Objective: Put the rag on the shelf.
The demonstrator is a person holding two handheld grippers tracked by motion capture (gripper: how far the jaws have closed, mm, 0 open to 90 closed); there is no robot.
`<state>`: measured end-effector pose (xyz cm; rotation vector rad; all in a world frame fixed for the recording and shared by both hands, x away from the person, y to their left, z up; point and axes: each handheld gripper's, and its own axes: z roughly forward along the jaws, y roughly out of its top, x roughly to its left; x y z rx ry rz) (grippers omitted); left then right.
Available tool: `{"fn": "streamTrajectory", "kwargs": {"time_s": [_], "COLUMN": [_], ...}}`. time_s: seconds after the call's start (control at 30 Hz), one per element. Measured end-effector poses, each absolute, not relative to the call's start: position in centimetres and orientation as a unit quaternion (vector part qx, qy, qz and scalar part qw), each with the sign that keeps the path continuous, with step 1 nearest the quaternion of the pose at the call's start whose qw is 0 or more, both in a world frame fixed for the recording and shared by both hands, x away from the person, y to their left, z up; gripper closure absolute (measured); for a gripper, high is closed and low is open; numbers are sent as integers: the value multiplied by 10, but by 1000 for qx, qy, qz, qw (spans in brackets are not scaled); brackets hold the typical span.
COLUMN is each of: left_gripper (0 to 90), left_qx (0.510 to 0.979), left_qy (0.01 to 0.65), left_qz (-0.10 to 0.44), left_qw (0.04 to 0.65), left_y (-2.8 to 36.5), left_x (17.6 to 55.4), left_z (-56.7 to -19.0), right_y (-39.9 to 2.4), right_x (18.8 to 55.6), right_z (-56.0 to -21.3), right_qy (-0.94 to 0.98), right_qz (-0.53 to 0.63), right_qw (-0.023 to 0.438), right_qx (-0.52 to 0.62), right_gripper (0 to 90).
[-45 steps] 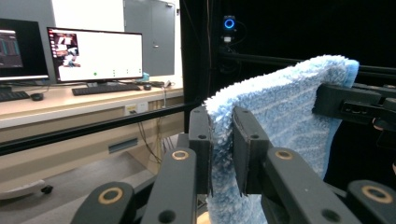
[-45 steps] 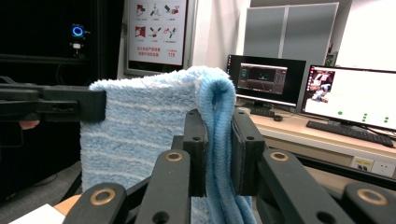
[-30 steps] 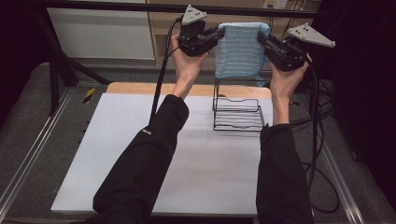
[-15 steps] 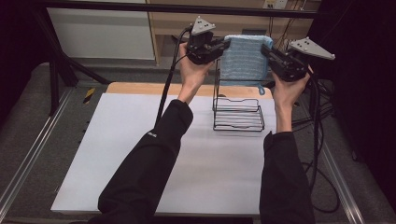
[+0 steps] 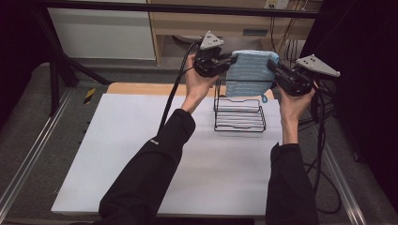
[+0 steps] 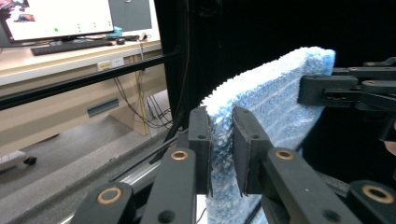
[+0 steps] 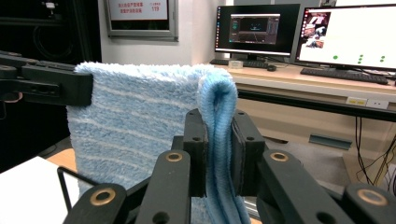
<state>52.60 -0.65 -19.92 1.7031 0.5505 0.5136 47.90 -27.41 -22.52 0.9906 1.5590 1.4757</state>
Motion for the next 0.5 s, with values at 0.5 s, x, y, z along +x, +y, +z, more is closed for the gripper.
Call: {"fn": "streamTrajectory", "kwargs": {"time_s": [0.5], "left_gripper": [785], "left_qx": [751], "left_qy": [219], "left_qz": [214], "left_qw": [584], "left_y": [-10], "left_x": [514], "left_z": [-207], "right_y": [-284], "right_x": [470], "right_z": [-239], "right_qy": [614], "right_qz": [585], "right_qw": [367], "right_qx": [383], "right_gripper": [789]}}
